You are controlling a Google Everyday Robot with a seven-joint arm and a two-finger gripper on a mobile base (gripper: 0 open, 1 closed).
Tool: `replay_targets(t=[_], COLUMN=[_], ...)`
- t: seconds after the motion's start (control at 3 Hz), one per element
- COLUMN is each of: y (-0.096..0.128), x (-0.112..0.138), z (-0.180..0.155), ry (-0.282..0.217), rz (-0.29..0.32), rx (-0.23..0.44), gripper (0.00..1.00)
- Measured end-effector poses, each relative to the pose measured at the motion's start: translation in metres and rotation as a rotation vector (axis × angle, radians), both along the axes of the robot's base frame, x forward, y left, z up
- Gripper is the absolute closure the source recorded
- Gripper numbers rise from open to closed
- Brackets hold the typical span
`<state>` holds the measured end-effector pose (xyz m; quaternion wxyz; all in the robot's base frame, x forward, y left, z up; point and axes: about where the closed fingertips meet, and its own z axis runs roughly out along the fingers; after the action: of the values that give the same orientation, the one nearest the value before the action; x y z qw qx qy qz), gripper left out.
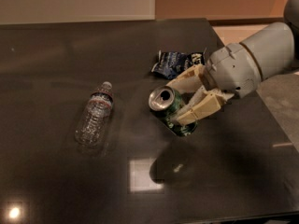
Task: Place green can upright
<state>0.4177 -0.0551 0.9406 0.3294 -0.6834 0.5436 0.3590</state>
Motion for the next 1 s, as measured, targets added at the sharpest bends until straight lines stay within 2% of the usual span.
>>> replay_targets(t=[0.33,0.67,1.0], y=[0.0006,-0.0014,-0.0039], x=[0.003,0.0051,0.0059], z=[0.0002,-0.003,-0.0092], ry=[0.072,0.106,0.134], rz=[-0.059,-0.085,-0.097], rx=[0.18,0.324,0.42], gripper=[1.0,1.0,1.0])
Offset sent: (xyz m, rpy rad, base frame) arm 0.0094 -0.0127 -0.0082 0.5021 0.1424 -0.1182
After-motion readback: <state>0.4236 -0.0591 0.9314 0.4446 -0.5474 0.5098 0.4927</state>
